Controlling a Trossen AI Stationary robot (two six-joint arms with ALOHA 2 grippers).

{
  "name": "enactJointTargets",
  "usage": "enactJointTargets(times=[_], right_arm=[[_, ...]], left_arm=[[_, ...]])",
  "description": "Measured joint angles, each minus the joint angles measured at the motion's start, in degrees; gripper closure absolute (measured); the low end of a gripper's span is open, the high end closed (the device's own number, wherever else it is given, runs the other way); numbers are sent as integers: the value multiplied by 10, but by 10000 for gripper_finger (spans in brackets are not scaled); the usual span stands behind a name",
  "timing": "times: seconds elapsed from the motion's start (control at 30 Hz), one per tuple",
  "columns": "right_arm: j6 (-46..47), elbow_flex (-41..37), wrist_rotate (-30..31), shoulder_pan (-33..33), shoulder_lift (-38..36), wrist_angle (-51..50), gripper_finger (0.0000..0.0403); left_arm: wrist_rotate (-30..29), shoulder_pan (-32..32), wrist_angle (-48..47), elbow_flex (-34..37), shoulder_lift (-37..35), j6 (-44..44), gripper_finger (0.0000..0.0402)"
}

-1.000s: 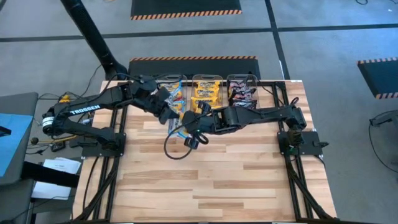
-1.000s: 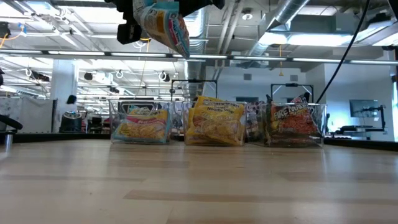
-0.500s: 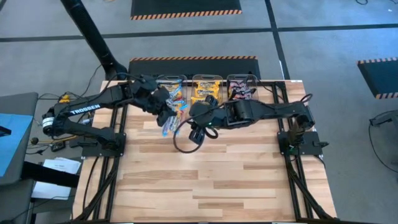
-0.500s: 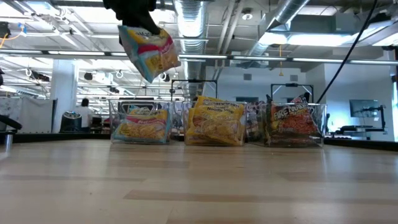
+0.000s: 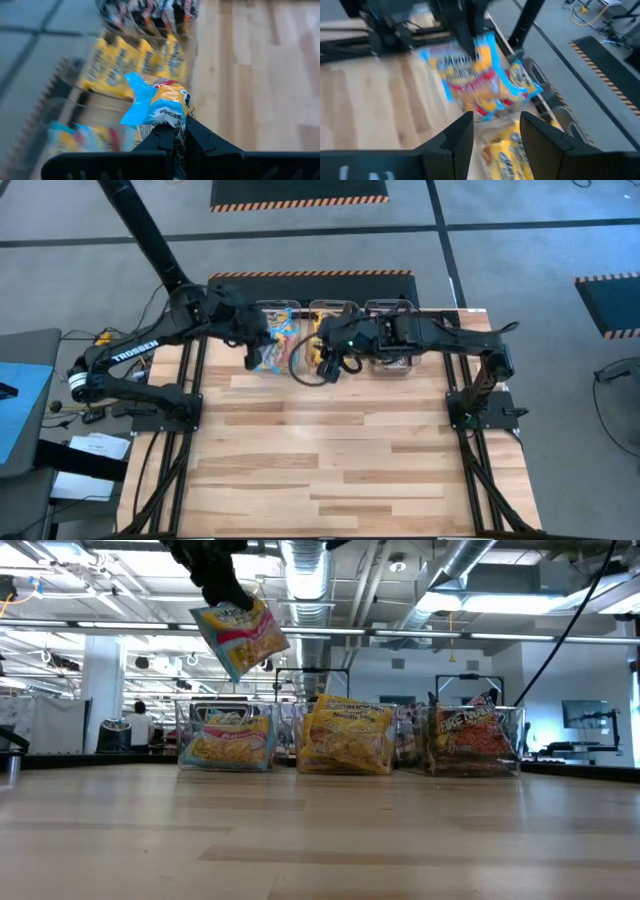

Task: Sort Maruchan noodles
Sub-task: Put the blue noodle pack into the left transparent bin

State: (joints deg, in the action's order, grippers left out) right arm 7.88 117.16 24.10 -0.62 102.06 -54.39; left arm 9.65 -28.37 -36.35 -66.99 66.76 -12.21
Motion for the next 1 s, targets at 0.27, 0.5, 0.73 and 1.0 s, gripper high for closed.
enactJointTargets(times=[0.27, 0.5, 0.73, 1.0], right_arm=[[-9, 0, 0, -43, 3, -51, 221], [-9, 0, -2, -64, 4, -78, 221], [-9, 0, -2, -78, 4, -84, 221], [-9, 0, -2, -85, 4, -87, 221]], left_arm=[[-3, -54, -58, -54, 0, -214, 401], [11, -89, -88, -58, 9, -307, 401], [30, -88, -97, -58, 76, -324, 401], [27, -83, -105, -58, 116, -381, 401]])
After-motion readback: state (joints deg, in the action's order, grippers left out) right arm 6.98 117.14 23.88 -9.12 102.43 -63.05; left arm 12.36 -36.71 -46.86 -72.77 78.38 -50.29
